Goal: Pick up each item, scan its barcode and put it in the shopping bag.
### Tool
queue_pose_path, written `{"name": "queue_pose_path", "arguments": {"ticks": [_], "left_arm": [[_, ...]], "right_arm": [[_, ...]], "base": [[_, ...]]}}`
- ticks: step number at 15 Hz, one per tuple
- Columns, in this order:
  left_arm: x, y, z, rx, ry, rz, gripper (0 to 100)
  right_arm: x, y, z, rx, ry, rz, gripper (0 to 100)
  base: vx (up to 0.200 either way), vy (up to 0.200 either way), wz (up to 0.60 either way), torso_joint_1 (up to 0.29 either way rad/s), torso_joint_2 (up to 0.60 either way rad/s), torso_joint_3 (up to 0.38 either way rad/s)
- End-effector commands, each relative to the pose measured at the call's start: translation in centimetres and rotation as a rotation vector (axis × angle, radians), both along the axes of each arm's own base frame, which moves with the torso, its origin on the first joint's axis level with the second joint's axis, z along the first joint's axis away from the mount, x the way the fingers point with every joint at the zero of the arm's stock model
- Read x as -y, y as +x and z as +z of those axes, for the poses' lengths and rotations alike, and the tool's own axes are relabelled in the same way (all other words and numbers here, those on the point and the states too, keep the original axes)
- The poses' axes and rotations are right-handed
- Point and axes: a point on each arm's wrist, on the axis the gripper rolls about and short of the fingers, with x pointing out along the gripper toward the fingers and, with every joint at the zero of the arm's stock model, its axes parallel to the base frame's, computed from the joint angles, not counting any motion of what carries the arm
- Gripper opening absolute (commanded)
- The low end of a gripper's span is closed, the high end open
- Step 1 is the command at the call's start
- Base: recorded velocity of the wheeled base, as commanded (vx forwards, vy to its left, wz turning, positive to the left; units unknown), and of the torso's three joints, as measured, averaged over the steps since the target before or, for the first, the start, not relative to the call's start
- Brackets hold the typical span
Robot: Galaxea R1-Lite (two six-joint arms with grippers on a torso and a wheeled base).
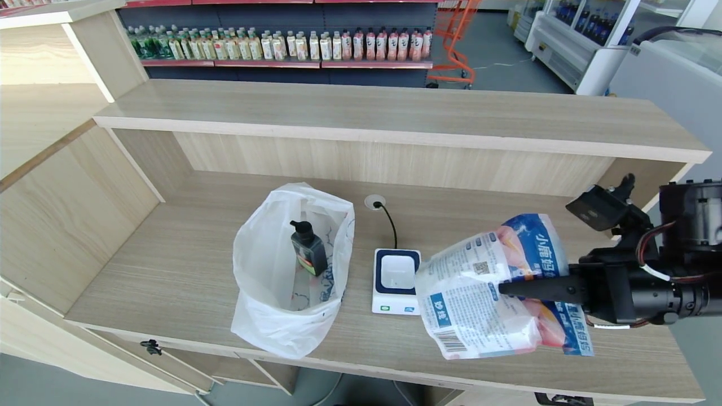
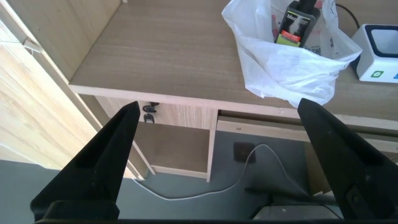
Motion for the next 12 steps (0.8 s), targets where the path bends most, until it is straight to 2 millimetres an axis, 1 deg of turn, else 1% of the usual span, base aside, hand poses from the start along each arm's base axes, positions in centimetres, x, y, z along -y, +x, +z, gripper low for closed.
{"name": "queue_pose_path", "arguments": {"ticks": [1, 5, 6, 8, 12], "left_arm": [[0.0, 0.0, 0.0, 0.000, 0.000, 0.000, 100], [0.0, 0.0, 0.0, 0.000, 0.000, 0.000, 100], [0.0, 0.0, 0.0, 0.000, 0.000, 0.000, 100], [0.0, 0.0, 0.0, 0.000, 0.000, 0.000, 100], [0.0, 0.0, 0.0, 0.000, 0.000, 0.000, 100]], "right_arm": [[-0.6, -0.9, -0.7, -0.004, -0.009, 0.041, 0], [-0.5, -1.6, -0.6, 0.029, -0.017, 0.048, 0], [-0.6, -1.9, -1.0, 0.015, -0.026, 0.047, 0], [-0.9, -1.7, -1.2, -0.012, -0.036, 0.028, 0], [-0.7, -2.7, -1.9, -0.048, -0.040, 0.028, 0]], "base": [[0.000, 0.000, 0.00, 0.000, 0.00, 0.000], [0.000, 0.000, 0.00, 0.000, 0.00, 0.000], [0.000, 0.000, 0.00, 0.000, 0.00, 0.000], [0.000, 0.000, 0.00, 0.000, 0.00, 0.000], [0.000, 0.000, 0.00, 0.000, 0.00, 0.000]]}}
